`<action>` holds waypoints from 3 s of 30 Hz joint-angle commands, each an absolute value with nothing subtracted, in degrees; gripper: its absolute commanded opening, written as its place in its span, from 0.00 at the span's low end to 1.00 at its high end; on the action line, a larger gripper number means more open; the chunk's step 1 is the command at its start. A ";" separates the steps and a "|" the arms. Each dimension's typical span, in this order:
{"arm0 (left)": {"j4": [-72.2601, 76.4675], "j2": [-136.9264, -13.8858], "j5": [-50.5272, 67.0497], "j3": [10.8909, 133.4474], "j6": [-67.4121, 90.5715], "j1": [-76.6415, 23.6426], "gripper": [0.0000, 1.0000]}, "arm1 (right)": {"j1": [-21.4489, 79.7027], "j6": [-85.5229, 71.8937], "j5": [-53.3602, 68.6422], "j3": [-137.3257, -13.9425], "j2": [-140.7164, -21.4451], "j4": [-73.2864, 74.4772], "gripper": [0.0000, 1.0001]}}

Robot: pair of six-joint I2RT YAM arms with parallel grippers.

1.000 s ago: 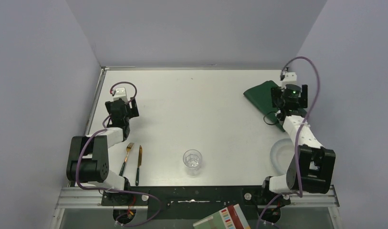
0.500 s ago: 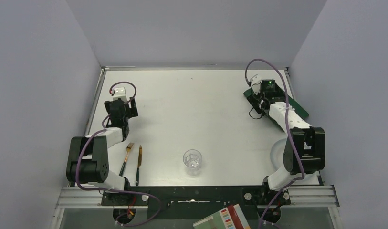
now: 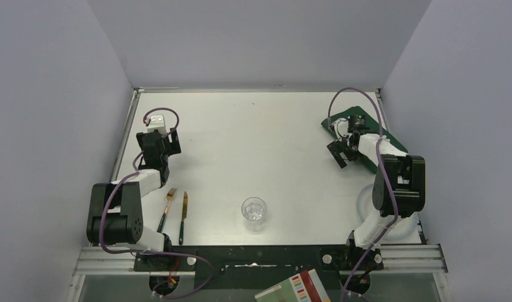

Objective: Set the dinner table for one person
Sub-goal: Move the napkin to the center of the board, then adjust the napkin at the center of the board.

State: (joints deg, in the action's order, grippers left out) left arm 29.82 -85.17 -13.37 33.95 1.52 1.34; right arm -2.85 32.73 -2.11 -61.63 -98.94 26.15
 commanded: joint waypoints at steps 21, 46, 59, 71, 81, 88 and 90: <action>34.40 -85.19 -12.97 34.52 -1.97 1.85 0.77 | 8.85 20.21 1.74 -76.16 -105.00 37.55 0.00; 28.64 -86.55 -17.76 40.73 -2.59 -9.94 0.15 | 26.02 0.01 37.55 -109.43 -128.46 53.19 0.15; 27.32 -93.43 11.88 47.74 32.22 -8.72 0.36 | 10.80 7.50 34.52 -107.49 -112.40 44.05 0.83; 29.37 -113.31 10.59 64.85 52.98 -18.50 0.00 | -7.47 18.43 41.55 -86.36 -112.25 43.68 0.50; 26.79 -118.97 12.31 71.53 53.64 -23.27 0.24 | -7.89 22.39 49.26 -85.97 -117.75 48.65 0.56; 26.46 -120.11 10.77 71.22 51.76 -23.90 0.11 | -7.95 21.67 47.49 -84.02 -119.14 45.56 0.55; 27.20 -119.83 9.93 70.15 51.14 -23.99 0.11 | -7.93 21.62 47.49 -83.95 -119.53 45.30 0.55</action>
